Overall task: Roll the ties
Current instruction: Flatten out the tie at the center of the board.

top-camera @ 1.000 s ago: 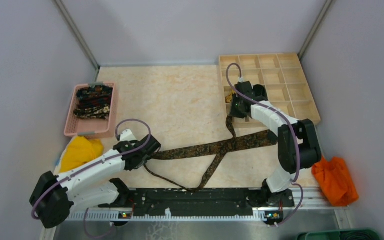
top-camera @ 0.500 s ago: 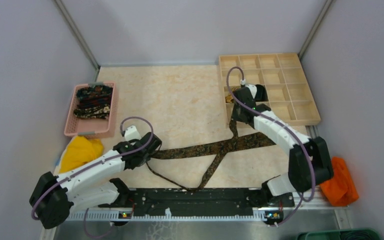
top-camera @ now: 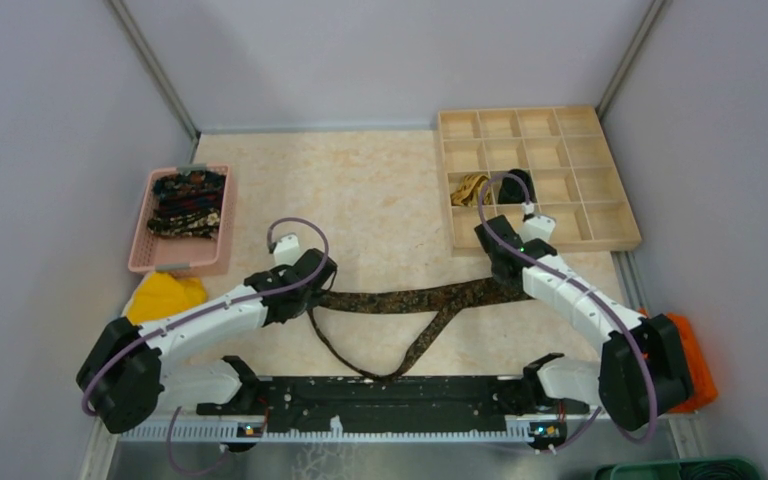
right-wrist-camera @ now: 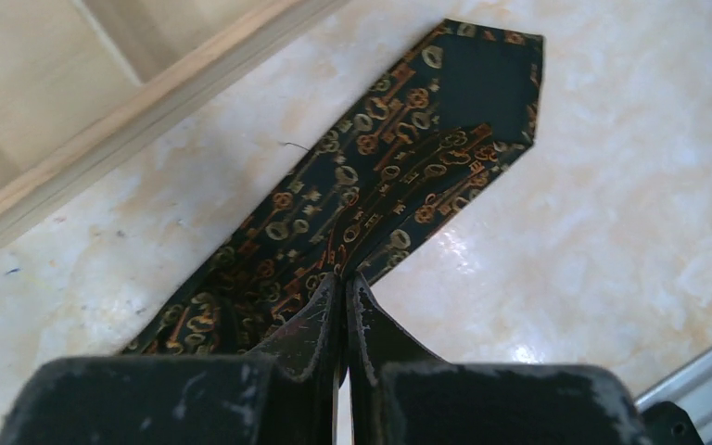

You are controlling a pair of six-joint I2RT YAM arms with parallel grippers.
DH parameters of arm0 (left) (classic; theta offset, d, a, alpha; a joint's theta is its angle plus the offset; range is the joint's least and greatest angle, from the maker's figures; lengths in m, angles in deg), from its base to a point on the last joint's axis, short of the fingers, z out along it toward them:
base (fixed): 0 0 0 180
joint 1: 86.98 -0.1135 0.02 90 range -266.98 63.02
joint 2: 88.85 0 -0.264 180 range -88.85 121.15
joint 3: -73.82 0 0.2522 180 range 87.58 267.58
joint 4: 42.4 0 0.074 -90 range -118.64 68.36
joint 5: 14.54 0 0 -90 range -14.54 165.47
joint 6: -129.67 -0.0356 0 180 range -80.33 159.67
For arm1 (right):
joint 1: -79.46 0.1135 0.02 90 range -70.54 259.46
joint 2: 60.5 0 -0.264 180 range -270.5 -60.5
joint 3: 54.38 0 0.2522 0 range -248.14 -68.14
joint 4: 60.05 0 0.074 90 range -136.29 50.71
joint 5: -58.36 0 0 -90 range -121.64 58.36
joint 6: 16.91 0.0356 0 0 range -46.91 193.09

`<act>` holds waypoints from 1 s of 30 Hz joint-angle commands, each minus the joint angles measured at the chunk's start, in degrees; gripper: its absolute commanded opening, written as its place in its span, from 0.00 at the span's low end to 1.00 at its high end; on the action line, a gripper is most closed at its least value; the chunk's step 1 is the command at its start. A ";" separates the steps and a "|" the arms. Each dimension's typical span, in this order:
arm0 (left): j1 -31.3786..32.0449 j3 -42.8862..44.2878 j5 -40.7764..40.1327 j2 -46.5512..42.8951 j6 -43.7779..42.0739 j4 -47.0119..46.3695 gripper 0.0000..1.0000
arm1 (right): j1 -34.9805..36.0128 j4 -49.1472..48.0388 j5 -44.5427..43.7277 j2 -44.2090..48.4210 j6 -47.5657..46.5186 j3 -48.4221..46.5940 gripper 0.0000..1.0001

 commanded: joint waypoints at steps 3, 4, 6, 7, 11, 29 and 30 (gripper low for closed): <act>-1.52 0.06 1.99 -1.62 -3.55 -3.98 0.00 | -1.71 5.87 -6.84 -0.92 5.96 0.74 0.00; -1.65 -0.22 2.08 -1.94 -3.67 -4.08 0.00 | -2.44 5.94 -6.77 -1.55 6.12 0.86 0.00; -2.26 -0.70 2.00 -2.65 -3.69 -3.58 0.00 | -3.97 6.46 -7.23 -3.34 6.11 0.52 0.00; -2.56 -0.95 1.75 -2.92 -3.69 -3.10 0.00 | -4.65 7.17 -7.76 -4.34 6.50 0.04 0.00; -3.97 -2.32 1.55 -4.35 -3.56 -2.33 0.01 | -5.34 8.41 -10.28 -7.59 7.23 -2.24 0.07; -5.90 6.44 0.91 -11.68 -7.99 4.55 0.05 | 12.51 -7.22 -9.00 -2.40 -14.50 -10.43 0.63; -5.90 8.11 0.18 -12.99 -8.34 5.10 0.05 | 14.32 -10.08 -4.34 -1.97 -18.00 -10.24 0.60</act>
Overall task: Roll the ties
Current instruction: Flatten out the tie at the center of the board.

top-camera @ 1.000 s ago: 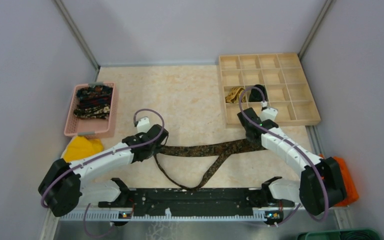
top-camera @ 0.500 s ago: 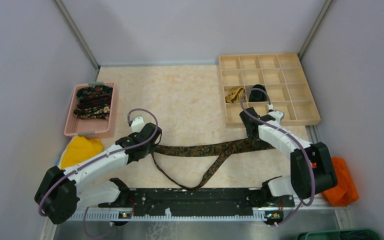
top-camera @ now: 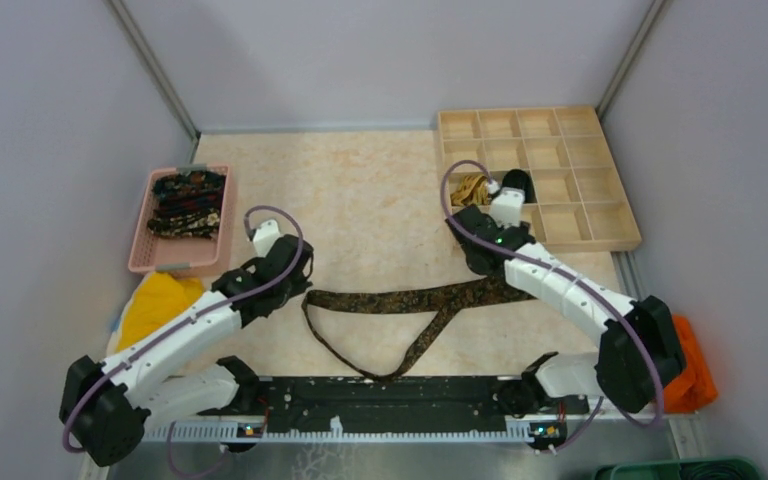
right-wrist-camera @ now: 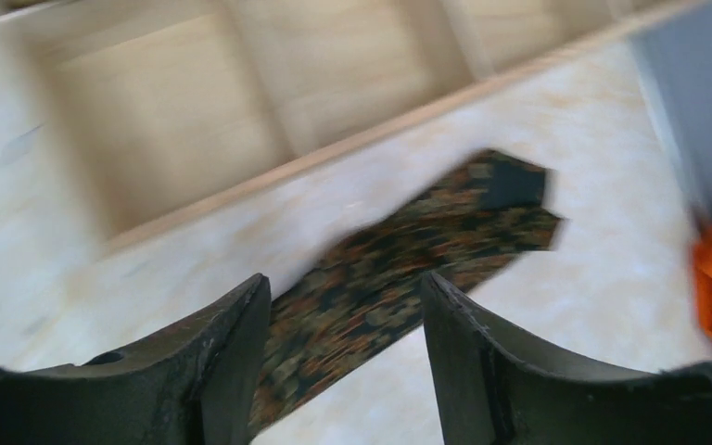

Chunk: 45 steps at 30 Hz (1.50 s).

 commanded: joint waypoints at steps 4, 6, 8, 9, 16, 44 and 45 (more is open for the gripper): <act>-0.42 12.67 -6.22 -9.47 -4.49 2.01 0.06 | 14.19 -21.67 27.86 4.25 -21.26 0.34 0.55; -0.42 14.91 -9.23 -12.39 -5.30 0.26 0.07 | 17.30 -24.20 34.30 2.68 -25.00 0.39 0.54; -0.42 17.24 -12.86 -14.51 -5.67 -0.77 0.08 | 21.72 -25.41 36.92 0.33 -28.78 -0.21 0.55; -0.42 18.56 -15.09 -15.20 -5.41 -0.80 0.08 | 23.93 -25.78 36.99 -1.06 -29.54 -0.52 0.57; -0.42 26.94 -26.74 -17.02 -14.30 -9.38 0.12 | 32.54 -33.49 51.63 -9.34 -30.44 -2.61 0.64; -0.40 30.78 -24.06 -20.80 -15.24 -0.92 0.18 | 44.65 -30.23 59.80 -31.61 -34.19 -16.58 0.13; -0.42 30.68 -23.96 -20.85 -15.36 -1.10 0.18 | 44.72 -29.92 59.52 -32.00 -34.57 -17.05 0.08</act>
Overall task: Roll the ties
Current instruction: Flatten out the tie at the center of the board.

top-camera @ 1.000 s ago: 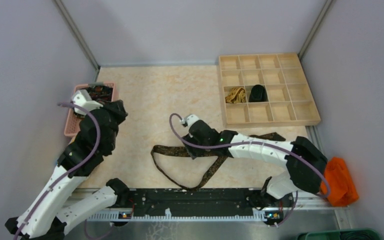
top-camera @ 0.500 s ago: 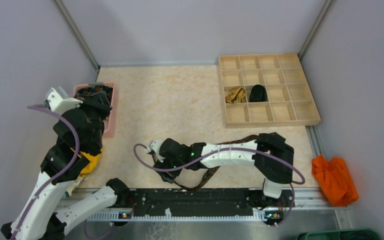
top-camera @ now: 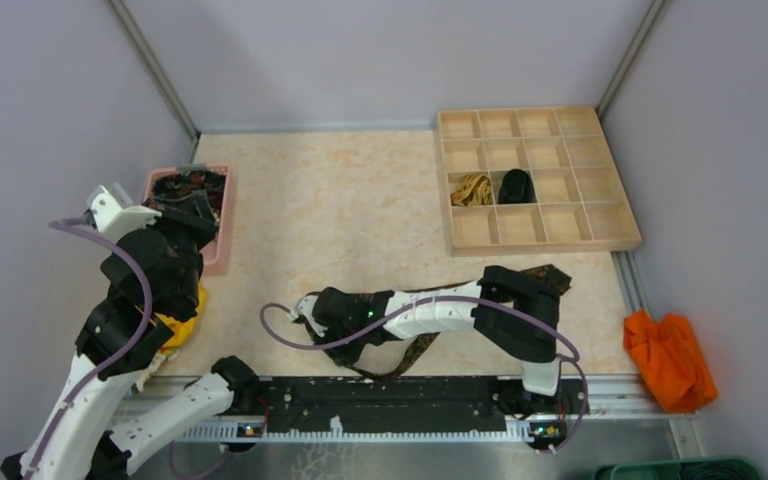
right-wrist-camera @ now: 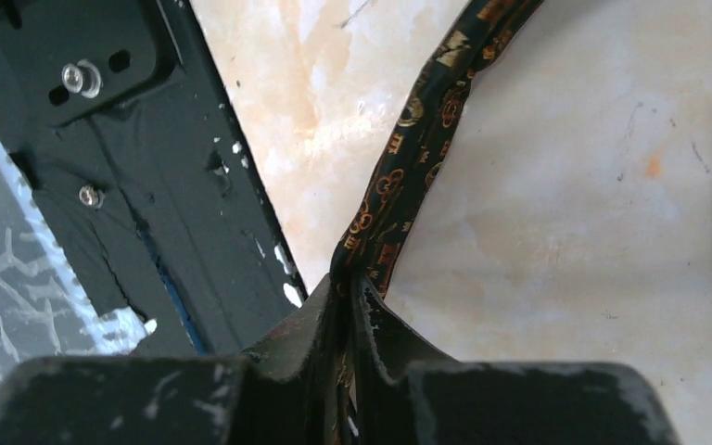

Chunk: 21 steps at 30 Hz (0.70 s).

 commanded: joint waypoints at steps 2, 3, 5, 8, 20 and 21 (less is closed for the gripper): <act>-0.17 -0.98 0.88 -0.72 -1.80 0.24 0.18 | 0.08 0.54 -1.04 -1.66 -2.82 -5.13 0.04; -0.18 -0.92 1.31 -0.81 -1.99 0.14 0.18 | 0.08 1.01 -0.87 -1.68 -3.82 -6.23 0.03; -0.13 -0.64 1.89 -1.10 -2.34 -0.15 0.18 | 0.00 2.97 0.34 -2.02 -6.60 -8.93 0.01; -0.14 -0.39 2.04 -1.71 -3.11 -0.78 0.18 | -0.96 7.70 3.27 -3.90 -12.74 -14.39 0.01; -0.10 -1.59 1.26 -2.69 -4.96 -2.27 0.18 | -10.30 29.29 21.75 -21.84 -30.40 -42.39 0.00; -0.09 -1.82 1.17 -2.75 -4.96 -2.32 0.18 | -10.84 31.37 22.26 -23.65 -31.42 -45.12 0.00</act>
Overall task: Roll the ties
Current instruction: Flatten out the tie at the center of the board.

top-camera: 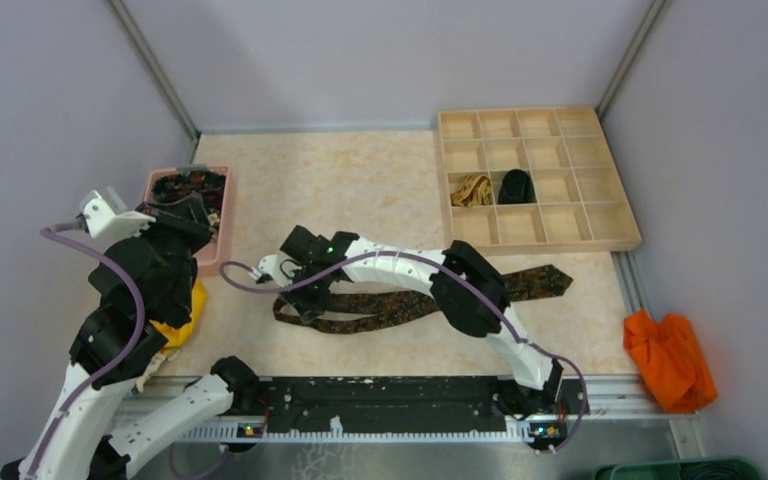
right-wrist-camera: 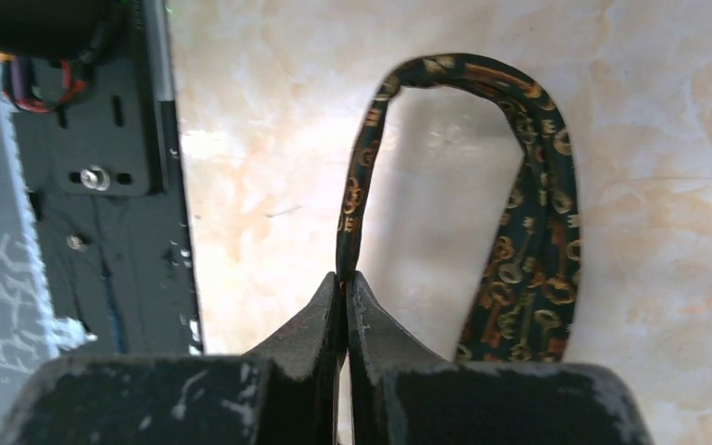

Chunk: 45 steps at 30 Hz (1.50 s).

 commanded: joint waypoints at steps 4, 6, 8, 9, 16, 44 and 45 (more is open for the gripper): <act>-0.13 -1.48 -0.57 -0.46 -1.64 -1.62 0.19 | -3.59 18.05 7.04 -10.91 -10.65 -18.87 0.01; -0.09 -1.59 -0.82 -0.38 -2.01 -1.73 0.19 | -4.40 20.41 5.46 -12.31 -11.10 -22.63 0.00; -0.11 -1.63 -1.32 -0.33 -2.20 -1.69 0.19 | -5.05 21.93 4.75 -12.07 -11.87 -23.47 0.00; -0.09 -1.68 -1.44 -0.36 -2.21 -1.80 0.19 | -5.19 22.24 4.64 -11.64 -12.26 -23.29 0.00; -0.09 -2.26 -2.80 -0.46 -2.30 -2.00 0.20 | -5.21 23.72 3.03 -8.09 -13.63 -22.86 0.00; -0.09 -2.37 -3.61 -0.46 -2.74 -2.01 0.22 | -7.53 26.26 1.14 -22.38 -16.63 -37.36 0.04; -0.09 -2.41 -3.61 -0.41 -2.74 -2.02 0.22 | -7.71 24.91 0.12 -22.87 -15.74 -37.24 0.06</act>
